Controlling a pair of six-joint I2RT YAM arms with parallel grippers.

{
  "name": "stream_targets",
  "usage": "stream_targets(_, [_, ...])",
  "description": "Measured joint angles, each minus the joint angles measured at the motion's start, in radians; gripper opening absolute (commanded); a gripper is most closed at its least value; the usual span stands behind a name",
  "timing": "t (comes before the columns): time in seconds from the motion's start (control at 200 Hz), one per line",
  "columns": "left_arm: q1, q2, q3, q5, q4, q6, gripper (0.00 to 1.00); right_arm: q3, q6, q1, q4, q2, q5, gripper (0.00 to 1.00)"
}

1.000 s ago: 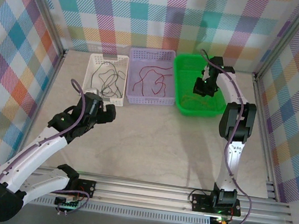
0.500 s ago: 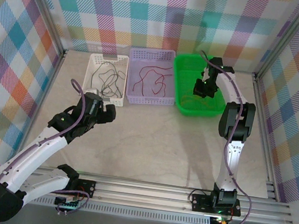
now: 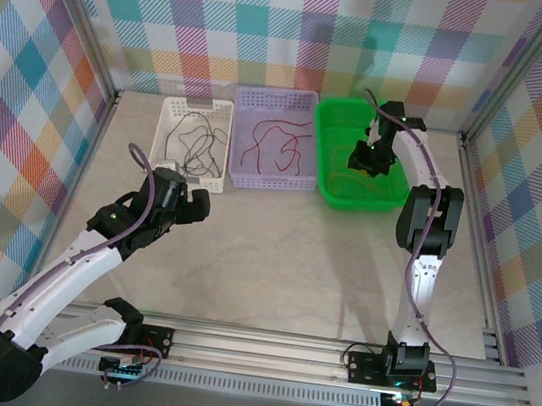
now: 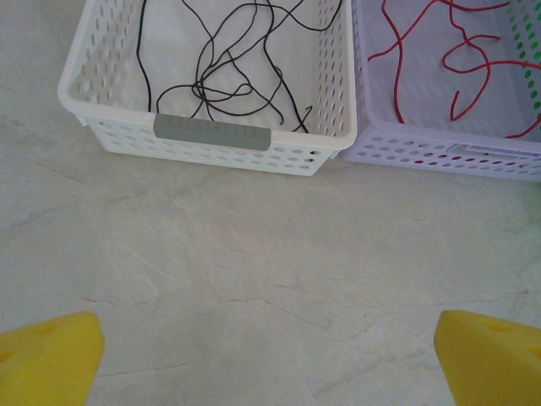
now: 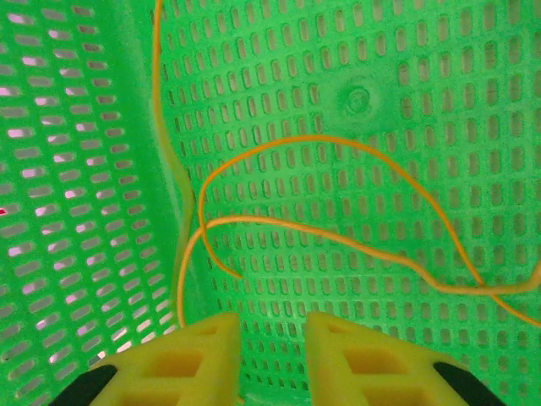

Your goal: Untangle the cables

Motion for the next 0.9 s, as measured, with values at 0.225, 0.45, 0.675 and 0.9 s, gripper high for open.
stream_targets(0.225, [0.0,0.0,0.0,0.0,0.0,0.0,1.0,0.001,0.0,0.0,-0.003,0.0,0.0,0.35])
stream_targets(0.45, [0.0,0.0,0.0,0.0,0.0,0.0,1.0,0.001,0.004,0.0,-0.003,-0.008,0.003,0.54])
stream_targets(0.675, [0.0,0.0,0.0,0.0,0.0,0.0,1.0,0.001,0.004,0.0,-0.003,-0.049,0.004,0.75])
stream_targets(0.9, [0.0,-0.001,0.0,0.0,0.0,0.0,1.0,-0.012,-0.001,0.0,0.011,-0.099,0.012,1.0])
